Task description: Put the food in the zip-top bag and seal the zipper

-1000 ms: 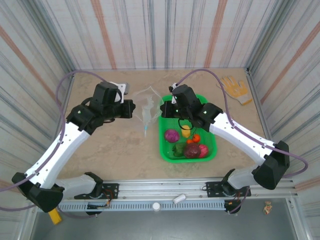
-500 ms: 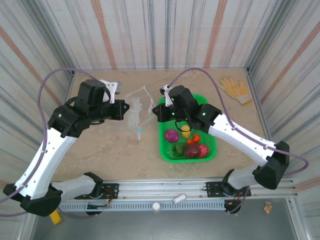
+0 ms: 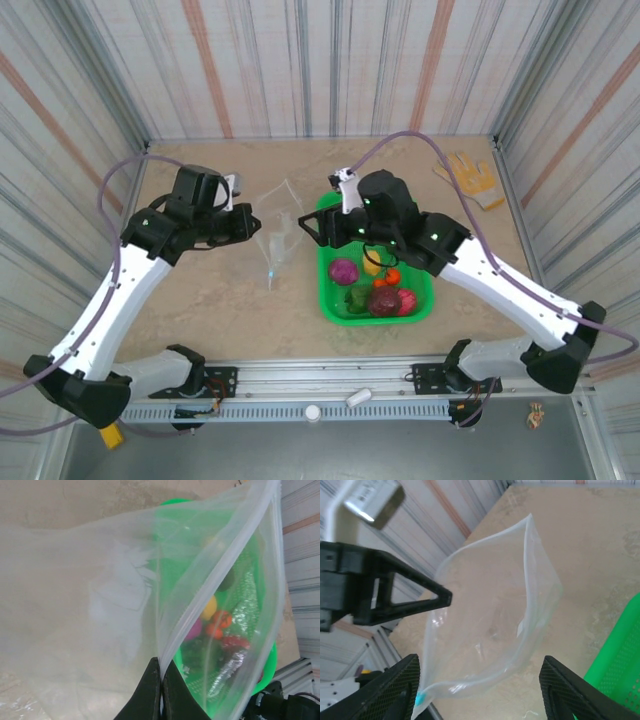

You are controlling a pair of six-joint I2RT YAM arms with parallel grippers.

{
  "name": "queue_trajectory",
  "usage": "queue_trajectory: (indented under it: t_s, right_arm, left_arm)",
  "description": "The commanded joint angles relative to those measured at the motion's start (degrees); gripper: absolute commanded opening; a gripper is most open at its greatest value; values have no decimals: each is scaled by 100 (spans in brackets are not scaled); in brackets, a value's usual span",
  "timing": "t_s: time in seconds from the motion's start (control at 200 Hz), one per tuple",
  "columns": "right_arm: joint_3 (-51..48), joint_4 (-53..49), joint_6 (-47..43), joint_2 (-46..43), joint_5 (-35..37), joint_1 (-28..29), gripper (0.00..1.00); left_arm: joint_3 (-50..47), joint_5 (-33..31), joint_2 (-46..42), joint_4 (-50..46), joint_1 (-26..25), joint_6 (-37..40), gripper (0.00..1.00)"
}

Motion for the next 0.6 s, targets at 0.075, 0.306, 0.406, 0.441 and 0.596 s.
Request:
queue_trajectory:
  t_s: [0.075,0.306,0.406,0.441,0.596]
  right_arm:
    - [-223,-1360,131,-330,342,-224,70]
    - [-999,-3034,851,-649,926,-755,72]
    - [-1467,-3382,1014,-817,954,-845,79]
    - [-1607,-3445,1033,-844,926,-842,83]
    - [-2137,-3392,1086,-872,769,-915,96]
  left_arm:
    - [-223,860,219,753,73,-698,0]
    - [-72,1339,348,992,240,-1179,0]
    - [174,1402,259,840,379,-1278,0]
    - [224,1402,227,817,396,-1273,0]
    - [319,1554,233,695,416,-1200,0]
